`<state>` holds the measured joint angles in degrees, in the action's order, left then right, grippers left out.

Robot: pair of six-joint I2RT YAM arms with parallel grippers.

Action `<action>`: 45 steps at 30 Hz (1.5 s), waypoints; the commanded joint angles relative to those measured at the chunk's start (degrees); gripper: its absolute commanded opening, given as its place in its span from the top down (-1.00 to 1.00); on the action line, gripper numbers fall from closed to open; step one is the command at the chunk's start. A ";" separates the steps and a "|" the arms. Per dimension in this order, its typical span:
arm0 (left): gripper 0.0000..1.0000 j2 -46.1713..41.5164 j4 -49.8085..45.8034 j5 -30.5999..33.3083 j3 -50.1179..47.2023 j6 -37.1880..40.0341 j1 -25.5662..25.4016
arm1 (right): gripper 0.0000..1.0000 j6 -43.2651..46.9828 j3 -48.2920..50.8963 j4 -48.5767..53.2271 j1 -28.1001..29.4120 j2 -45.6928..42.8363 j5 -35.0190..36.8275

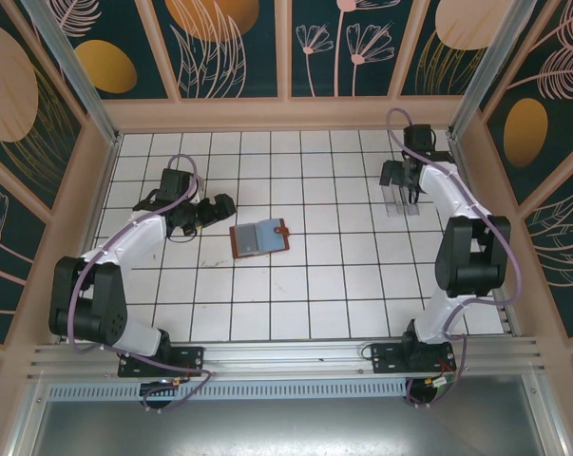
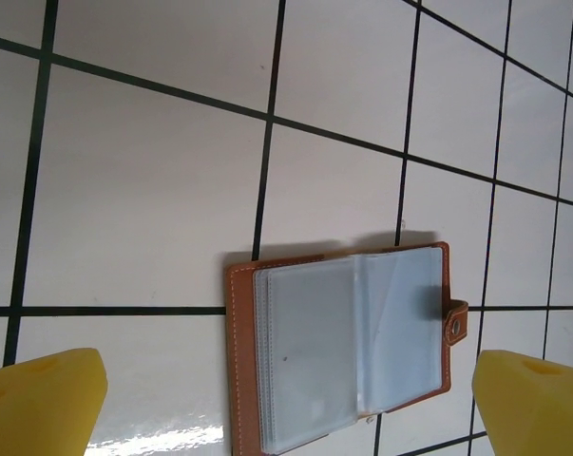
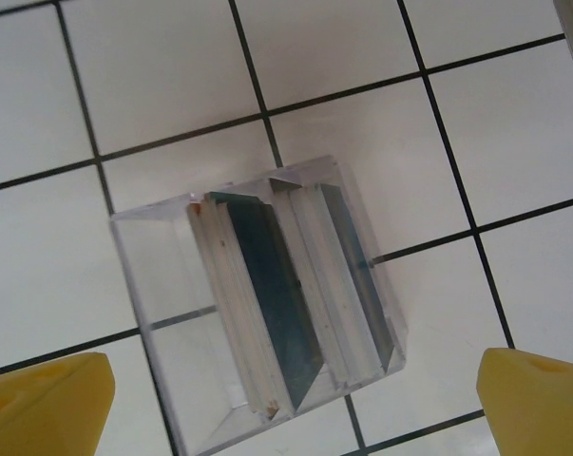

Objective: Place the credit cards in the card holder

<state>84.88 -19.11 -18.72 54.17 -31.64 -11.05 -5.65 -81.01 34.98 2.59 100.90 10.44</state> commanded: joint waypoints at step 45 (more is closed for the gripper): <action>-0.97 -2.88 -0.18 -4.07 -2.92 -0.99 0.07 | -0.07 8.20 -1.26 -1.11 -0.92 5.77 17.74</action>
<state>81.80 -19.70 -21.06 51.42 -32.14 -11.05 2.42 -82.50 34.11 1.63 107.92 26.35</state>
